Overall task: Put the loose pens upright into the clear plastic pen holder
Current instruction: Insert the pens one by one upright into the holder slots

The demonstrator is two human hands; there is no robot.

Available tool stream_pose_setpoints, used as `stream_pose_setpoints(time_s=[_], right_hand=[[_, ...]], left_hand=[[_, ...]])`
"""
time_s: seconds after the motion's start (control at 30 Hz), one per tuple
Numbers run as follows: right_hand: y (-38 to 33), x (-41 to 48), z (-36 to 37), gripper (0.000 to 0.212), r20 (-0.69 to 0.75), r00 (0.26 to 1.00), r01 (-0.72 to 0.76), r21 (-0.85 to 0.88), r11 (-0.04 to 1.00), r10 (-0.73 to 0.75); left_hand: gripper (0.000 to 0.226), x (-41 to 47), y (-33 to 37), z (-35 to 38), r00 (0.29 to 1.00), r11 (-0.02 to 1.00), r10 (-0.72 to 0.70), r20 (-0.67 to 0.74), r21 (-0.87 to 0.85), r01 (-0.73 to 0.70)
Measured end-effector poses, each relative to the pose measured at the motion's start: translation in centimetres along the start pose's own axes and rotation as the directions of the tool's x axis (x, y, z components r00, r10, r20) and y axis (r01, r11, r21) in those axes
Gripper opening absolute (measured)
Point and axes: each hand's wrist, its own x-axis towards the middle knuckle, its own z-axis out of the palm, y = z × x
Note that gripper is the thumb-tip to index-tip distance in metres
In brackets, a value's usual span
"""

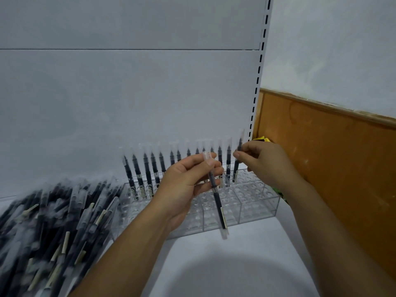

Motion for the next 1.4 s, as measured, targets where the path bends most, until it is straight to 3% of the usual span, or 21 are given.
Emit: stream_pose_setpoints(time_s=[0.3, 0.47, 0.57, 0.6, 0.67, 0.77, 0.9, 0.97, 1.03, 1.1, 1.17, 1.2, 1.27, 1.4], right_hand=[[0.3, 0.1, 0.4, 0.011, 0.123, 0.992, 0.023, -0.083, 0.996, -0.013], [0.9, -0.1, -0.5, 0.024, 0.13, 0.991, -0.014, -0.113, 0.994, 0.029], [0.4, -0.4, -2.1, 0.021, -0.088, 0.995, 0.053, 0.1, 0.994, -0.044], [-0.1, -0.6, -2.5, 0.023, -0.072, 0.994, 0.098, 0.209, 0.973, -0.085], [-1.3, -1.1, -2.5, 0.028, 0.103, 0.981, 0.118, 0.368, 0.922, -0.167], [-2.2, -1.5, -1.4, 0.025, 0.321, 0.919, 0.091, 0.388, 0.917, -0.227], [-2.1, -1.4, -1.4, 0.017, 0.316, 0.927, 0.042, 0.45, 0.892, -0.204], [-1.6, -1.3, -2.1, 0.01, 0.257, 0.951, 0.037, 0.451, 0.892, -0.17], [-0.9, -1.0, -2.8, 0.01, 0.136, 0.984, 0.036, 0.482, 0.876, -0.115], [-0.3, -0.7, -3.3, 0.01, 0.023, 0.999, 0.029, 0.499, 0.866, -0.047], [0.3, -0.5, -3.2, 0.008, -0.026, 1.0, 0.007, 0.474, 0.88, 0.006], [0.6, -0.4, -2.9, 0.007, -0.04, 0.999, -0.004, 0.449, 0.893, 0.024], [0.9, -0.2, -2.2, 0.008, -0.057, 0.997, -0.02, 0.376, 0.926, 0.045], [1.2, 0.0, -1.3, 0.006, -0.018, 0.999, -0.041, 0.224, 0.974, 0.046]], left_hand=[[0.035, 0.1, -0.1, -0.1, 1.0, 1.0, 0.007, 0.003, 0.019, -0.007], [0.027, 0.1, 0.1, 0.1, 1.0, 1.0, -0.004, -0.01, 0.023, 0.004], [0.032, 0.1, 0.5, 0.3, 1.0, 1.0, 0.007, -0.009, 0.0, -0.007], [0.032, 0.2, 0.6, 0.5, 1.0, 1.0, 0.019, -0.009, 0.003, -0.019], [0.023, 0.5, 0.9, 0.9, 0.999, 0.999, 0.05, -0.011, -0.01, -0.05], [0.019, 1.1, 1.2, 2.0, 0.996, 0.995, 0.087, -0.036, -0.039, -0.088], [0.024, 1.4, 1.1, 2.8, 0.993, 0.995, 0.102, -0.061, 0.001, -0.102], [0.031, 1.0, 1.0, 2.2, 0.994, 0.971, 0.098, -0.047, 0.225, -0.085], [0.043, 0.2, 0.8, 0.9, 0.993, 0.812, 0.115, 0.019, 0.574, -0.105], [0.056, -0.9, 0.6, -0.6, 0.976, 0.467, 0.158, 0.152, 0.859, -0.209], [0.067, -1.9, 0.3, -1.7, 0.961, 0.132, 0.085, 0.264, 0.953, -0.274], [0.069, -2.2, 0.1, -2.1, 0.958, 0.045, 0.029, 0.286, 0.957, -0.287], [0.07, -2.4, -0.4, -2.6, 0.952, -0.03, -0.037, 0.305, 0.952, -0.306], [0.069, -2.5, -0.7, -2.7, 0.944, -0.067, -0.065, 0.325, 0.942, -0.329]])
